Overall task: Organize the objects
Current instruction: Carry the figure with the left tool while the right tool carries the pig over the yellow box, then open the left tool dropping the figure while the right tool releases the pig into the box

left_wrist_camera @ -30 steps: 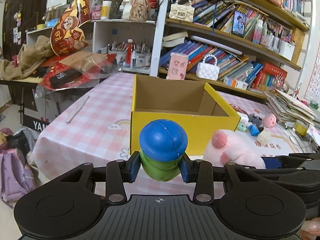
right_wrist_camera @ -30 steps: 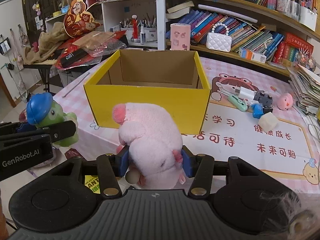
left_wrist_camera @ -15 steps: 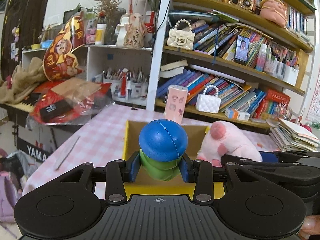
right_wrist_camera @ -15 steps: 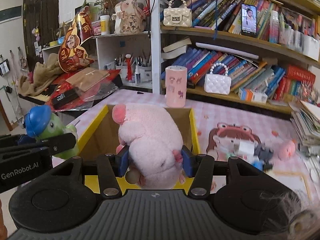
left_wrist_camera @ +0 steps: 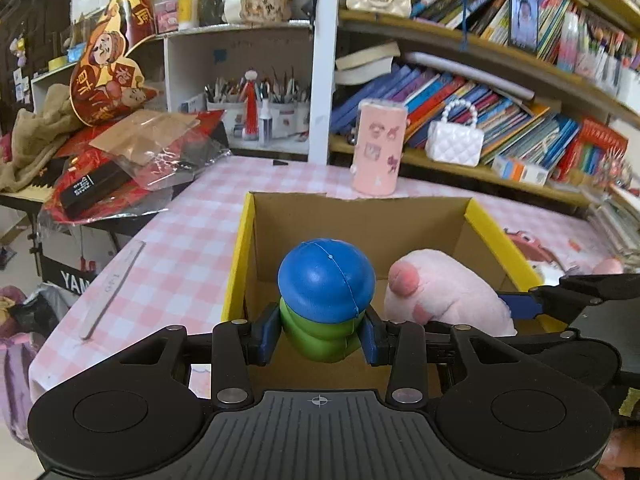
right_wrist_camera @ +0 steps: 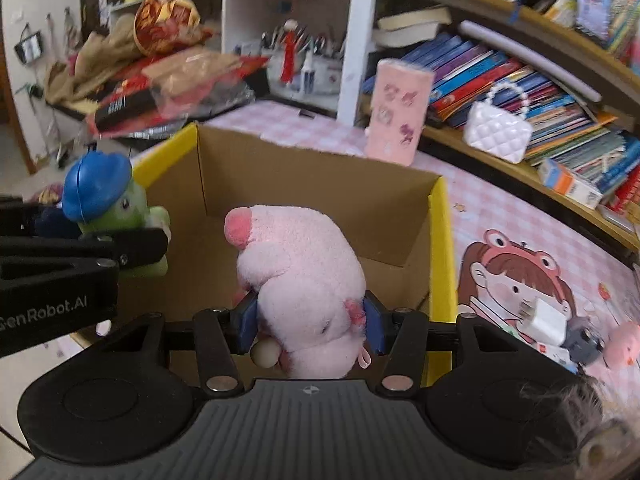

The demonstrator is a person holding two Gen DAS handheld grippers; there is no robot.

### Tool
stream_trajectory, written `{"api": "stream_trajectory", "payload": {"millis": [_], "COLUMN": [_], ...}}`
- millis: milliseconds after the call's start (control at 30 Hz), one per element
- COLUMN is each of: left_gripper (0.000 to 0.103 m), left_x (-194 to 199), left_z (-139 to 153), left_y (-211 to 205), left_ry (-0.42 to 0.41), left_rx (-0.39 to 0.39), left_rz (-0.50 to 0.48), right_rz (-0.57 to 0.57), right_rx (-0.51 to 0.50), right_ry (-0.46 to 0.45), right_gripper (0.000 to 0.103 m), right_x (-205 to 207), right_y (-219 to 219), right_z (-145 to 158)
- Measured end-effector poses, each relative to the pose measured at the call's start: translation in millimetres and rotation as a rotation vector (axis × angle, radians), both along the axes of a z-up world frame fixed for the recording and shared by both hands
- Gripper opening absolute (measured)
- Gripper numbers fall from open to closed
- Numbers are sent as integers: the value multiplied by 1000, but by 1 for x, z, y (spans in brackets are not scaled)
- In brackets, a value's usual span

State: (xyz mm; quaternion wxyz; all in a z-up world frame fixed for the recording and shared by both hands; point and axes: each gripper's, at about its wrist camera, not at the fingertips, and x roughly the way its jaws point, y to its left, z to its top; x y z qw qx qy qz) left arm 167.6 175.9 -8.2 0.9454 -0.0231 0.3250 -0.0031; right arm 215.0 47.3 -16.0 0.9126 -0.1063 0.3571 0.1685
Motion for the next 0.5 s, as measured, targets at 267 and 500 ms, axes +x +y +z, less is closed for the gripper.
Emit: {"api": "stream_trajectory", "payload": {"millis": [267,500], "left_gripper": [39,41], "left_x": [27,40], "left_z": [-11,-15], "left_y": [1,-1], "left_ry": [42,48], "left_rx": [26,53], "left_rz": [18,33], "right_rz": [73,87], "right_rx": [-52,-92], "right_ry": [23,27], "right_gripper": [50,56], "right_x": [32,47], "right_y": [7,12], "right_z": [-10,-11]}}
